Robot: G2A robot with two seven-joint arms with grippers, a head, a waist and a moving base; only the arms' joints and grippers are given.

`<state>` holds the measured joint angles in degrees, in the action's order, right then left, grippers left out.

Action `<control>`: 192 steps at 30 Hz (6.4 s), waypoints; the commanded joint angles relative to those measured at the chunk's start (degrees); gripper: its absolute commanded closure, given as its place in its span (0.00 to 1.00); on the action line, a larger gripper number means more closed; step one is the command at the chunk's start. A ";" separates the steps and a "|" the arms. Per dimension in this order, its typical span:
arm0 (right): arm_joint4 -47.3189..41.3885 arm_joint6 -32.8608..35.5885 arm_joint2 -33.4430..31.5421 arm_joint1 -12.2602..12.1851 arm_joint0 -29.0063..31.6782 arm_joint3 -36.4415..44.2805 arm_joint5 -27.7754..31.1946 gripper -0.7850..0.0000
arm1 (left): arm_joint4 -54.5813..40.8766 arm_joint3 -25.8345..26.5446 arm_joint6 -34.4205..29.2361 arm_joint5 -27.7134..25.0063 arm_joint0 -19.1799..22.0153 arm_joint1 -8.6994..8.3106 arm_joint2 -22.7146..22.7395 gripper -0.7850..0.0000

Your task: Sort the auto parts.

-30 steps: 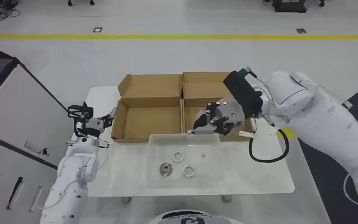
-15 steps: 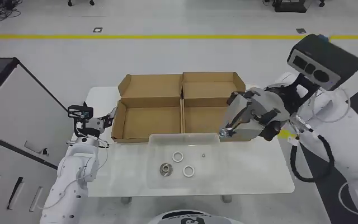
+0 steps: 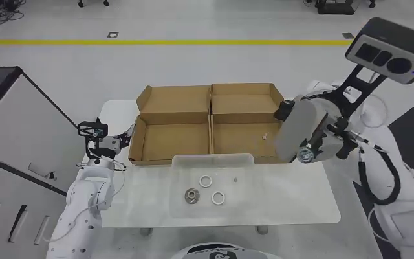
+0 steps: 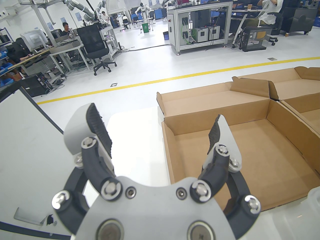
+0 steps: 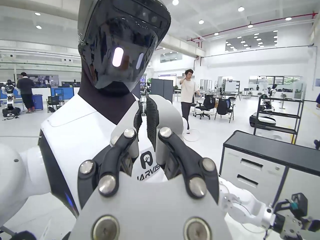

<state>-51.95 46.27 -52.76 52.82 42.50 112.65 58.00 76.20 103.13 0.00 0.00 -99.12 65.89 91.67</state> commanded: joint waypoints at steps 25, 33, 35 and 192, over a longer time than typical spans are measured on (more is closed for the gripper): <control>-3.24 -3.60 0.09 3.71 1.68 -0.29 -2.85 1.00 | 0.00 0.00 0.00 0.00 0.00 0.00 0.00 0.00; 5.35 -4.38 -2.63 4.17 2.32 -0.23 -9.68 1.00 | 0.00 0.00 0.00 0.00 0.00 0.00 0.00 0.00; 6.01 -4.76 -2.99 4.35 2.64 0.13 -10.37 1.00 | 0.00 0.00 0.00 0.00 0.00 0.00 0.00 0.00; 71.48 37.18 22.08 0.25 -19.59 -30.85 -48.34 1.00 | 0.00 0.00 0.00 0.00 0.00 0.00 0.00 0.00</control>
<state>18.84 83.74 -30.94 52.90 22.71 81.60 11.37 76.20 103.13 0.00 0.00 -99.12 65.89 91.67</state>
